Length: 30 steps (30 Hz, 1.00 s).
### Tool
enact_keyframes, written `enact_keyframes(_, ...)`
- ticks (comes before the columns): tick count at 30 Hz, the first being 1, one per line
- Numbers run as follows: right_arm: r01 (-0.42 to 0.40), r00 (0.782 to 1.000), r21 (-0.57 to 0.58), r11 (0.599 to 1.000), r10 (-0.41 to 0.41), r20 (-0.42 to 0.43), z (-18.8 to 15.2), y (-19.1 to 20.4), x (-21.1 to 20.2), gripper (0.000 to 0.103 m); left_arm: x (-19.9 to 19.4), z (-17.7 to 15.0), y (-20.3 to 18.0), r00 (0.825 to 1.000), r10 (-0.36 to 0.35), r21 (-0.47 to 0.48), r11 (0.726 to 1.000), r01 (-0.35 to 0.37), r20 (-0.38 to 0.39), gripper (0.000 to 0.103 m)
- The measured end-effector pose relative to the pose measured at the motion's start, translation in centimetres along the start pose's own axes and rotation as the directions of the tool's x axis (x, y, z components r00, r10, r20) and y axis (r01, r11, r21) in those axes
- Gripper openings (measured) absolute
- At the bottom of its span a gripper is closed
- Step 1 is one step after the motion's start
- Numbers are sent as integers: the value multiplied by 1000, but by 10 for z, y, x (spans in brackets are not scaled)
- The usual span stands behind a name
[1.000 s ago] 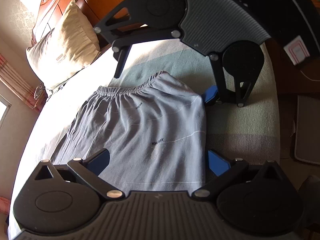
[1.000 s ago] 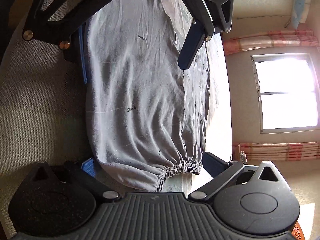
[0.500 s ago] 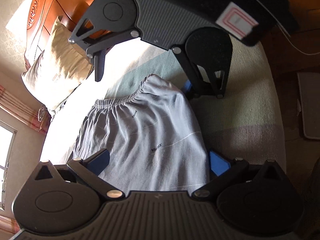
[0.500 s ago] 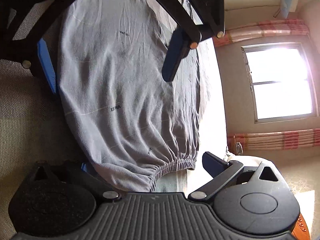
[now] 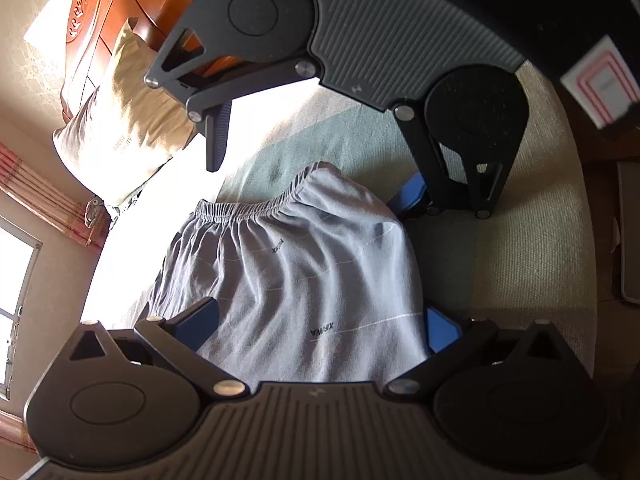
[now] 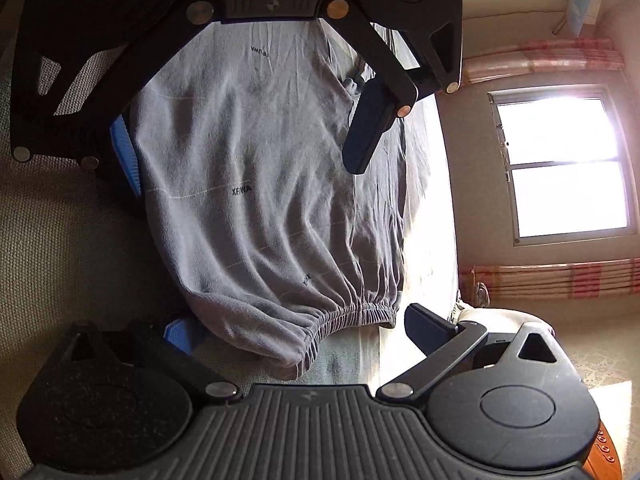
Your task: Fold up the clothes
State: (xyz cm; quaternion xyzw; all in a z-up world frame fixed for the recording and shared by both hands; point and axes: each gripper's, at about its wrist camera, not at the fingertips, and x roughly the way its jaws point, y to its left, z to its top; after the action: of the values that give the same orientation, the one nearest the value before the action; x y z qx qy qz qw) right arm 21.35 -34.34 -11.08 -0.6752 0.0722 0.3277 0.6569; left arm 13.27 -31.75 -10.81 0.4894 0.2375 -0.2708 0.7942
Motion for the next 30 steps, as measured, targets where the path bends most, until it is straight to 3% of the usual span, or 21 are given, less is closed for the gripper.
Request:
enact_keyframes(8, 33, 993, -115, 993, -19, 115, 5, 9, -3, 103, -3, 2, 12, 998, 68, -55, 996, -67, 19, 103)
enact_keyframes(17, 19, 964, -270, 963, 55, 261, 3, 5, 3, 103, -15, -8, 13, 999, 34, -91, 995, -32, 14, 102)
enact_keyframes(22, 20, 958, -263, 965, 57, 281, 12, 3, 8, 103, -25, -24, 1, 999, 2, -105, 994, -7, -41, 102)
enact_keyframes(30, 8, 957, -202, 979, 51, 285, 31, -3, 17, 103, -42, -52, 6, 994, 16, -122, 992, -30, -109, 103)
